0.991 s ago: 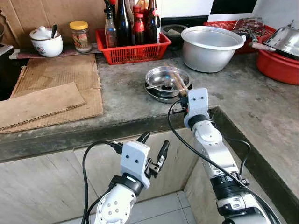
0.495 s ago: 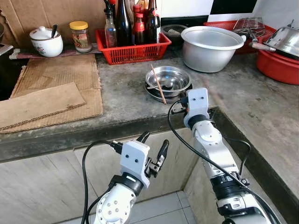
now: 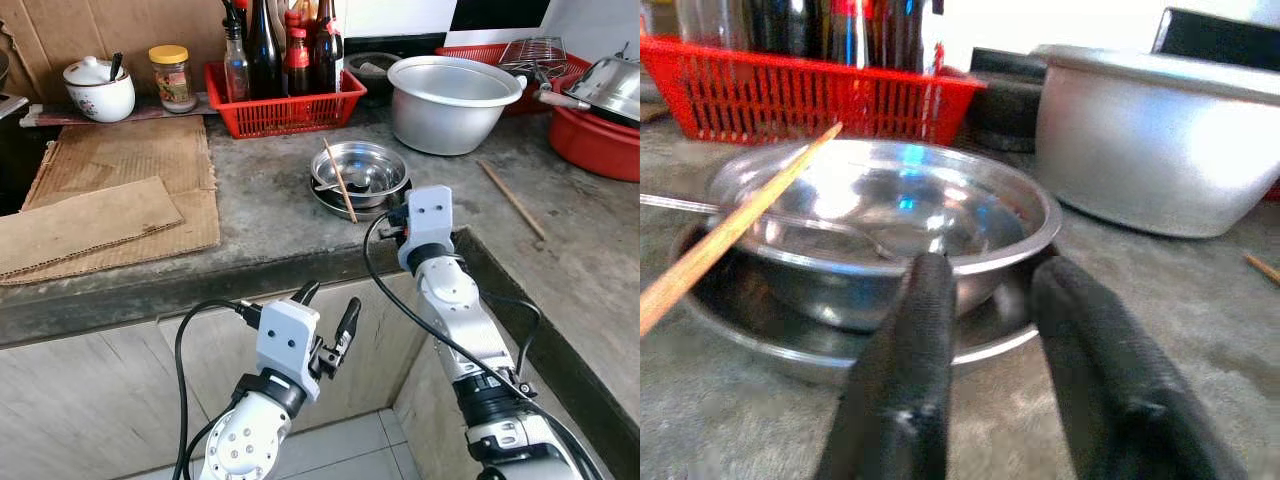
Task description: Kitchen organization
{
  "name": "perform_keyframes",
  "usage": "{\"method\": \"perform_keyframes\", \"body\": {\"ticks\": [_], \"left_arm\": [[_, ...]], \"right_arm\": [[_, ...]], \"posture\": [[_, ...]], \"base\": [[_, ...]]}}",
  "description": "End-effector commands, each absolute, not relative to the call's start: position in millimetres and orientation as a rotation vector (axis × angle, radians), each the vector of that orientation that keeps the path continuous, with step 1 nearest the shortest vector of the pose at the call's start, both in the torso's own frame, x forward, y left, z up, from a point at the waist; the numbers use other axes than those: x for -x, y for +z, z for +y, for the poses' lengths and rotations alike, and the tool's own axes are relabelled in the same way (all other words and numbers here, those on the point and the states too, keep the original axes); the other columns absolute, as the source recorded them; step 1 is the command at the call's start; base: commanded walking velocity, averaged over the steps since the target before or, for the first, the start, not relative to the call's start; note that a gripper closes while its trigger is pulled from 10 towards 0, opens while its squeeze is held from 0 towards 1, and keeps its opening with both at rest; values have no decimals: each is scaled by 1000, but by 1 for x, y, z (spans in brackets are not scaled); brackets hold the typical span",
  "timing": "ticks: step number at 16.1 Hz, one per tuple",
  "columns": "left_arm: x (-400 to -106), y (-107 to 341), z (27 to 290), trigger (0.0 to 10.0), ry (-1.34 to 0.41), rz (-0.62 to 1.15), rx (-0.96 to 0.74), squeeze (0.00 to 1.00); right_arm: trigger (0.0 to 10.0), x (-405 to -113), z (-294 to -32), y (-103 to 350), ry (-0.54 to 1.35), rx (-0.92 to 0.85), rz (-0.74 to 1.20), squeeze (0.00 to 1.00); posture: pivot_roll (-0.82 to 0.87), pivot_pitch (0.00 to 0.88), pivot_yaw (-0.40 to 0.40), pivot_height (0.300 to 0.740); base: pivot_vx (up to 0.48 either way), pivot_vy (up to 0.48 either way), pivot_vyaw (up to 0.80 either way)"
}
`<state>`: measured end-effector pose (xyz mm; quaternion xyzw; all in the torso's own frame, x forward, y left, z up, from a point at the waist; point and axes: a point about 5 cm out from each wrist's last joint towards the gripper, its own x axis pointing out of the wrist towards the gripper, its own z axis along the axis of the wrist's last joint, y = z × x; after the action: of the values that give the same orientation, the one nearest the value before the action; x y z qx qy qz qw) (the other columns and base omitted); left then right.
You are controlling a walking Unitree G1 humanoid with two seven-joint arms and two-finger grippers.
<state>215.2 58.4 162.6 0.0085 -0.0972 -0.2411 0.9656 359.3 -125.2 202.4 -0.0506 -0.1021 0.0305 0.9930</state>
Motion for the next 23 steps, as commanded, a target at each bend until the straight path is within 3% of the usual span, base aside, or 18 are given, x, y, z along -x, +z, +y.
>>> {"method": "perform_keyframes", "body": {"ticks": [1, 3, 4, 5, 6, 9, 10, 11, 23], "left_arm": [[-214, 166, 58, 10000, -488, -211, -24, 0], [-214, 165, 58, 10000, -490, -209, -25, 0], [-215, 165, 58, 10000, -490, -208, -25, 0], [-215, 165, 59, 10000, -492, -208, -26, 0], [-216, 165, 59, 10000, -492, -208, -27, 0], [-216, 165, 58, 10000, -497, -209, -27, 0], [-216, 165, 58, 10000, -497, -210, -27, 0], [-216, 165, 58, 10000, -497, -211, -27, 0], [-214, 167, 58, 10000, -490, -219, -23, 0]], "right_arm": [[10000, -357, -130, 219, 38, 72, -278, 1000], [10000, -351, -129, 226, 60, 0, -311, 1000], [10000, -346, -128, 229, 77, -18, -329, 0], [10000, -340, -125, 234, 101, -61, -350, 0], [10000, -337, -123, 236, 128, -79, -362, 1000], [10000, -328, -110, 221, 242, -8, -311, 1000], [10000, -328, -109, 217, 250, 11, -297, 808], [10000, -328, -108, 214, 258, 22, -286, 0], [10000, -340, -85, 202, 309, 143, -209, 0]], "posture": [[227, 119, -59, 740], [224, 119, -54, 740], [223, 119, -52, 740], [221, 117, -48, 740], [220, 117, -47, 740], [217, 115, -45, 740], [218, 115, -45, 740], [221, 115, -46, 740], [227, 113, -59, 740]], "base": [[0, 0, 0], [0, 0, 0], [0, 0, 0], [0, 0, 0], [0, 0, 0], [0, 0, 0], [0, 0, 0], [0, 0, 0], [0, 0, 0]]}}
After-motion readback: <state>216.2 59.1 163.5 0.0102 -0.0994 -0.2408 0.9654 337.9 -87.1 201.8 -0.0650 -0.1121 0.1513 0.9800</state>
